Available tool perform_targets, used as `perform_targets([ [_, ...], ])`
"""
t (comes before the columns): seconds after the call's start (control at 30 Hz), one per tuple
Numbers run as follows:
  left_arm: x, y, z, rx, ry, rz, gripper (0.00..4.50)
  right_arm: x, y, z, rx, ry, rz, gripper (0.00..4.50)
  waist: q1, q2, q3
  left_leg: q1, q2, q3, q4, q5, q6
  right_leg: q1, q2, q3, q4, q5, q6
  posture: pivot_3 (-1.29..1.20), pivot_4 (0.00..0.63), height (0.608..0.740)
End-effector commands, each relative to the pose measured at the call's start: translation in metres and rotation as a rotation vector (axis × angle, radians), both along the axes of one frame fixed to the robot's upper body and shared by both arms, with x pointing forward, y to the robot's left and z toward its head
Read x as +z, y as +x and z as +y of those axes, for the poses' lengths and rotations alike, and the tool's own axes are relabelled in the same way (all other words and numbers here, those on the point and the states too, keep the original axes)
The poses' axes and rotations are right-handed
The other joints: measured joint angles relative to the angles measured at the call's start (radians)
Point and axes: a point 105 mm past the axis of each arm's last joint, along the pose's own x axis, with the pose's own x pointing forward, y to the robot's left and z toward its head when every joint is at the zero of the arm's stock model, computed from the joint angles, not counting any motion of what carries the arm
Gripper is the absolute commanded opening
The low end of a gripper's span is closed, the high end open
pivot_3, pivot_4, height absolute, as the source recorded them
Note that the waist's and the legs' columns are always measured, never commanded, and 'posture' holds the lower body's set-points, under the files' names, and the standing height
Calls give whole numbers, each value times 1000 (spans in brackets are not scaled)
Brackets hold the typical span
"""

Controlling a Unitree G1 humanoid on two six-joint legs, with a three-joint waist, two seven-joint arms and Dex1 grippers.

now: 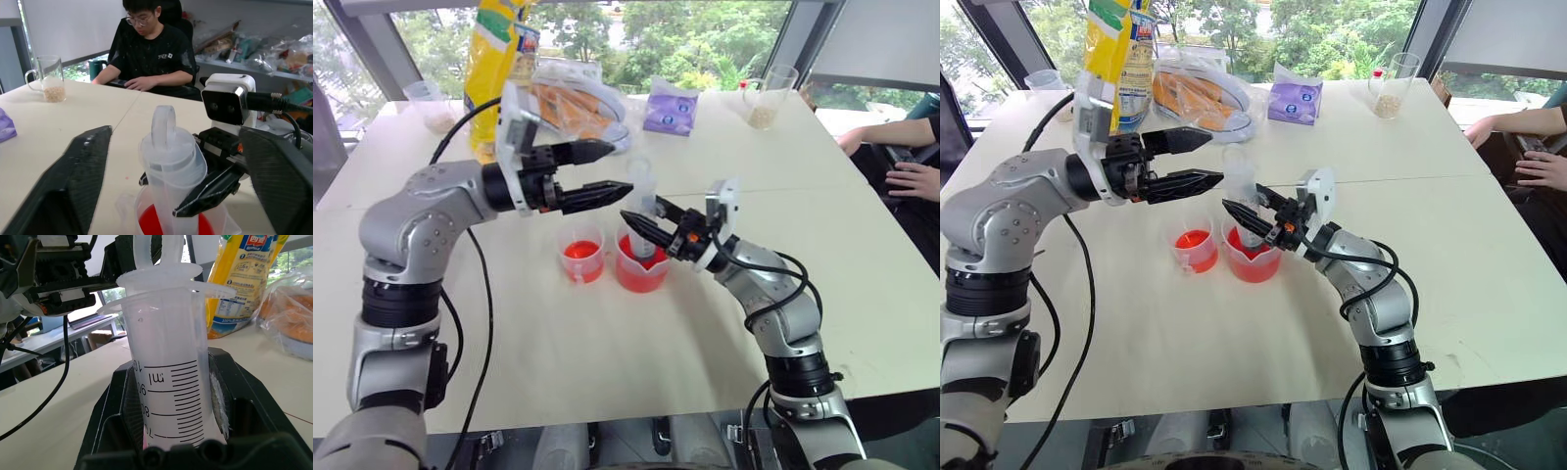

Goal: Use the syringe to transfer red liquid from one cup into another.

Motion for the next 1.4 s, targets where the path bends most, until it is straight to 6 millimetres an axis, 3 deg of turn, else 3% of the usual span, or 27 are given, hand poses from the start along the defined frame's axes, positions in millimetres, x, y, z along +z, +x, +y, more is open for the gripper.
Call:
perform_targets([
  [0.03, 12, -1, -4, -9, -16, -53, 2426, 13, -7, 2, 20, 0, -73, 1470, 0, 0, 0, 0, 0, 0, 0, 0, 0, 0, 0, 0, 0, 0, 0, 0, 150, 740],
  [0.13, 10, 1, -10, -23, -18, -45, 738, 13, -8, 3, 26, -10, -79, 1470, 0, 0, 0, 0, 0, 0, 0, 0, 0, 0, 0, 0, 0, 0, 0, 0, 150, 740],
  [0.17, 8, 1, -11, -27, -16, -41, 267, 13, -8, 3, 27, -12, -81, 1470, 0, 0, 0, 0, 0, 0, 0, 0, 0, 0, 0, 0, 0, 0, 0, 0, 150, 740],
  [0.2, 6, 2, -13, -28, -12, -37, 69, 13, -9, 3, 27, -14, -82, 1470, 0, 0, 0, 0, 0, 0, 0, 0, 0, 0, 0, 0, 0, 0, 0, 0, 150, 740],
  [0.57, 4, 3, -15, -40, 6, -28, 69, 14, -10, 3, 26, -23, -93, 1470, 0, 0, 0, 0, 0, 0, 0, 0, 0, 0, 0, 0, 0, 0, 0, 0, 150, 740],
  [0.77, 7, 5, -15, -25, 4, -36, 2648, 14, -11, 3, 31, -28, -99, 1470, 0, 0, 0, 0, 0, 0, 0, 0, 0, 0, 0, 0, 0, 0, 0, 0, 150, 740],
  [1.07, 9, 3, -17, -41, -20, -24, 2648, 13, -10, 3, 32, -35, -98, 1470, 0, 0, 0, 0, 0, 0, 0, 0, 0, 0, 0, 0, 0, 0, 0, 0, 150, 740],
  [1.17, 7, 2, -18, -50, -15, -13, 1776, 13, -10, 3, 32, -35, -98, 1470, 0, 0, 0, 0, 0, 0, 0, 0, 0, 0, 0, 0, 0, 0, 0, 0, 150, 740],
  [1.27, 5, 0, -18, -61, -5, 1, 210, 14, -10, 3, 30, -37, -100, 1470, 0, 0, 0, 0, 0, 0, 0, 0, 0, 0, 0, 0, 0, 0, 0, 0, 150, 740],
  [1.4, 3, -1, -18, -72, 8, 8, 70, 15, -9, 2, 29, -36, -102, 1470, 0, 0, 0, 0, 0, 0, 0, 0, 0, 0, 0, 0, 0, 0, 0, 0, 150, 740],
])
